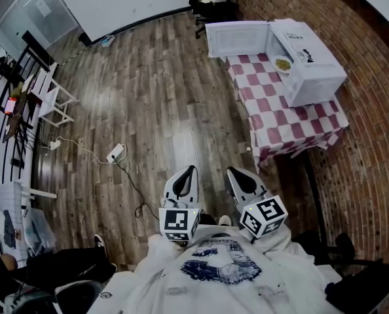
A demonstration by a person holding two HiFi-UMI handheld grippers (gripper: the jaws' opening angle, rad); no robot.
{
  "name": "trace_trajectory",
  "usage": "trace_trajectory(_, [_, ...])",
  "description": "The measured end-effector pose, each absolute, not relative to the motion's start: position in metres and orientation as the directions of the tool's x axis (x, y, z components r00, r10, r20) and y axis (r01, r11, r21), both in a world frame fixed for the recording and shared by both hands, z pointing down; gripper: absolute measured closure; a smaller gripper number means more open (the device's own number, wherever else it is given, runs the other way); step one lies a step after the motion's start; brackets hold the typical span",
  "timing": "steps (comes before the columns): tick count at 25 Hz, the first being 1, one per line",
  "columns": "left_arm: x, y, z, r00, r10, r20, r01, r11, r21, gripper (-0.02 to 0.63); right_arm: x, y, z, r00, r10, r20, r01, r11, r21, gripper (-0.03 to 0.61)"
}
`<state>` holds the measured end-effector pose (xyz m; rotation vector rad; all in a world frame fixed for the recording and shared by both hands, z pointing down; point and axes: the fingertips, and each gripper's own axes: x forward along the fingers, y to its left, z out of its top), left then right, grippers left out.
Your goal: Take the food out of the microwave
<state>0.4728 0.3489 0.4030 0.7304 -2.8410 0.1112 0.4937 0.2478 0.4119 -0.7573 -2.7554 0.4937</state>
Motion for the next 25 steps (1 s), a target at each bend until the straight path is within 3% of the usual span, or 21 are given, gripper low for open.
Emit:
trace_trajectory(14, [0.451,0.334,0.41,-0.839,-0.498,0.217,-0.511,0.86,-0.004,0.606,0.473,0.228,0.423,-0.85,0.501,0.164,0.41,0.823,-0.392,0.565])
trace_trajectory(25, [0.369,0.35,0.423,-0.834,-0.504,0.226,-0.515,0.857,0.014,0.606,0.396,0.244,0.443,-0.845,0.49,0.214,0.387,0.836,-0.39,0.565])
